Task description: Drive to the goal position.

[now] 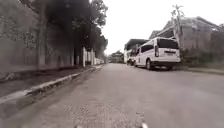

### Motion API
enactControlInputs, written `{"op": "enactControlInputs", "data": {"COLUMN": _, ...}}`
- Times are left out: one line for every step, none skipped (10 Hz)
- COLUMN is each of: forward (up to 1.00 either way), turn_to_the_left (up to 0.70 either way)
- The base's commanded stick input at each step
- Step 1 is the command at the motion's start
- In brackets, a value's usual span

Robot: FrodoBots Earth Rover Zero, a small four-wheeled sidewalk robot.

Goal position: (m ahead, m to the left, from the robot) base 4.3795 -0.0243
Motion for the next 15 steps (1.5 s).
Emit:
{"op": "enactControlInputs", "data": {"forward": 1.00, "turn_to_the_left": 0.00}}
{"op": "enactControlInputs", "data": {"forward": 1.00, "turn_to_the_left": 0.00}}
{"op": "enactControlInputs", "data": {"forward": 1.00, "turn_to_the_left": 0.00}}
{"op": "enactControlInputs", "data": {"forward": 1.00, "turn_to_the_left": 0.00}}
{"op": "enactControlInputs", "data": {"forward": 1.00, "turn_to_the_left": 0.00}}
{"op": "enactControlInputs", "data": {"forward": 1.00, "turn_to_the_left": 0.00}}
{"op": "enactControlInputs", "data": {"forward": 1.00, "turn_to_the_left": 0.00}}
{"op": "enactControlInputs", "data": {"forward": 1.00, "turn_to_the_left": 0.00}}
{"op": "enactControlInputs", "data": {"forward": 1.00, "turn_to_the_left": 0.00}}
{"op": "enactControlInputs", "data": {"forward": 1.00, "turn_to_the_left": 0.00}}
{"op": "enactControlInputs", "data": {"forward": 1.00, "turn_to_the_left": 0.00}}
{"op": "enactControlInputs", "data": {"forward": 1.00, "turn_to_the_left": 0.00}}
{"op": "enactControlInputs", "data": {"forward": 1.00, "turn_to_the_left": 0.00}}
{"op": "enactControlInputs", "data": {"forward": 1.00, "turn_to_the_left": 0.00}}
{"op": "enactControlInputs", "data": {"forward": 1.00, "turn_to_the_left": 0.00}}
